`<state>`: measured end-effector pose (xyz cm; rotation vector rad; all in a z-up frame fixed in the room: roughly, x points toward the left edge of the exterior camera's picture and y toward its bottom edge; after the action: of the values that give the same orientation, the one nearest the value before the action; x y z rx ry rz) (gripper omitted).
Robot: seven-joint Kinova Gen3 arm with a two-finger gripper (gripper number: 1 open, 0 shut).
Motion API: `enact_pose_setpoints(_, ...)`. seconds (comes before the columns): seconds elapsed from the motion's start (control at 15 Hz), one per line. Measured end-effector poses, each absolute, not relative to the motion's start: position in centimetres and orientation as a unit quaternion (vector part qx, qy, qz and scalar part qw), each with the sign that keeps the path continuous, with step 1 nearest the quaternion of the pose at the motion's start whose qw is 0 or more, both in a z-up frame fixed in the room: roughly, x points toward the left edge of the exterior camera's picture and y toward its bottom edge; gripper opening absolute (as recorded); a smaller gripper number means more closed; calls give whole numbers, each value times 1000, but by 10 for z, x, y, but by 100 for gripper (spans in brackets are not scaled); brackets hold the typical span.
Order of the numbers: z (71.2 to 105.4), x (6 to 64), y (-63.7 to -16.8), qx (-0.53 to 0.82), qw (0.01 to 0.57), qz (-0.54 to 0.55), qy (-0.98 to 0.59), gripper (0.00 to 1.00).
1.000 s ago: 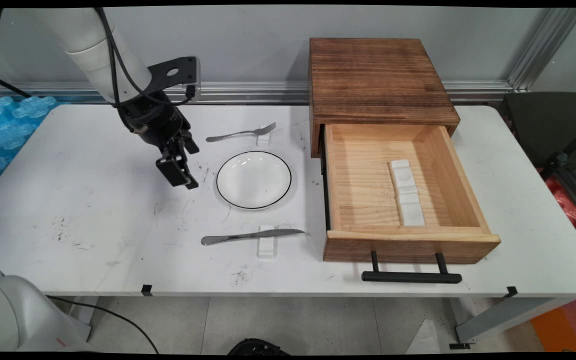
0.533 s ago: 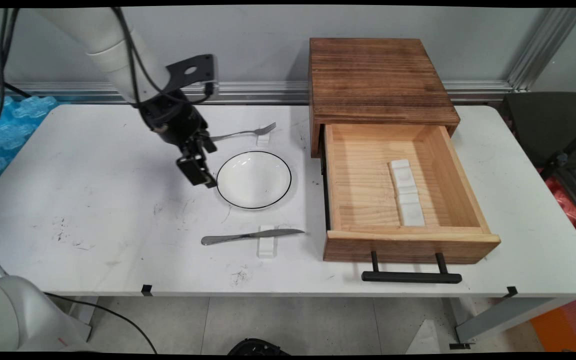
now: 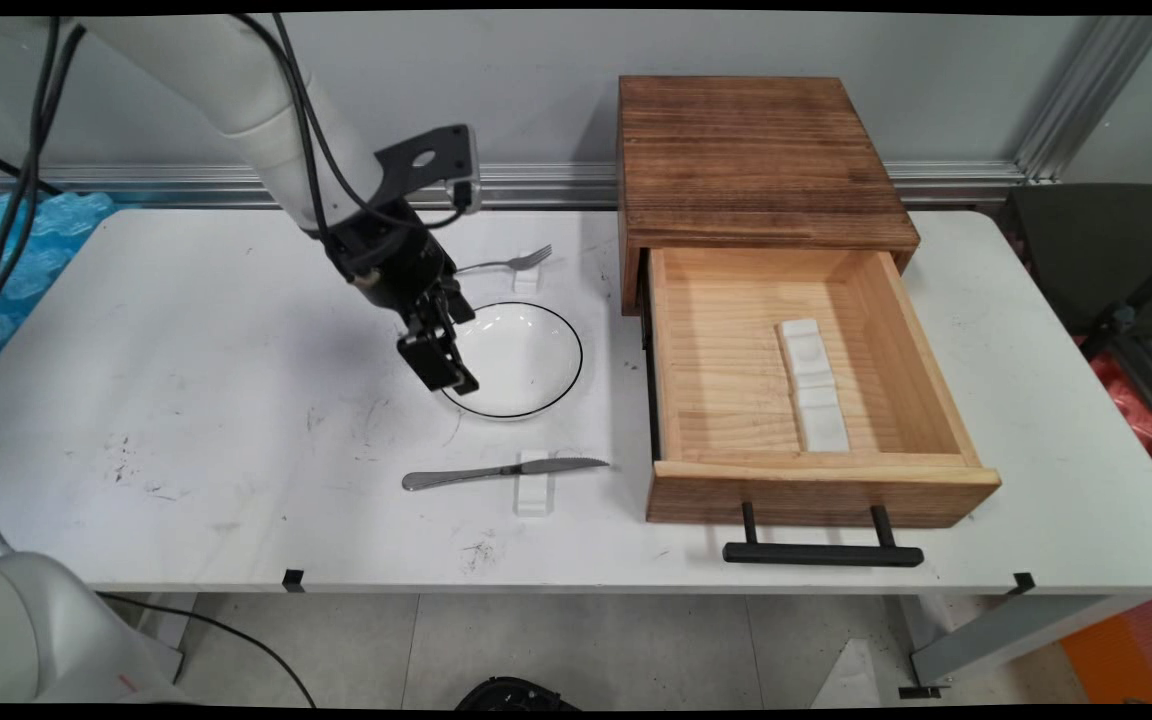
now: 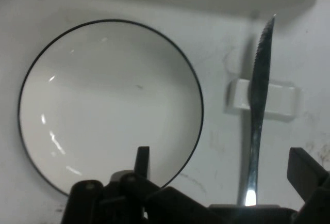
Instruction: Pick up the knife from the right of the white plate
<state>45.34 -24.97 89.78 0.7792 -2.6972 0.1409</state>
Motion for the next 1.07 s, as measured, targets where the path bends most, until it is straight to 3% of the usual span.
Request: enact_pose_setpoints(1.07, 825, 437, -202, 229, 178, 58, -955, 100)
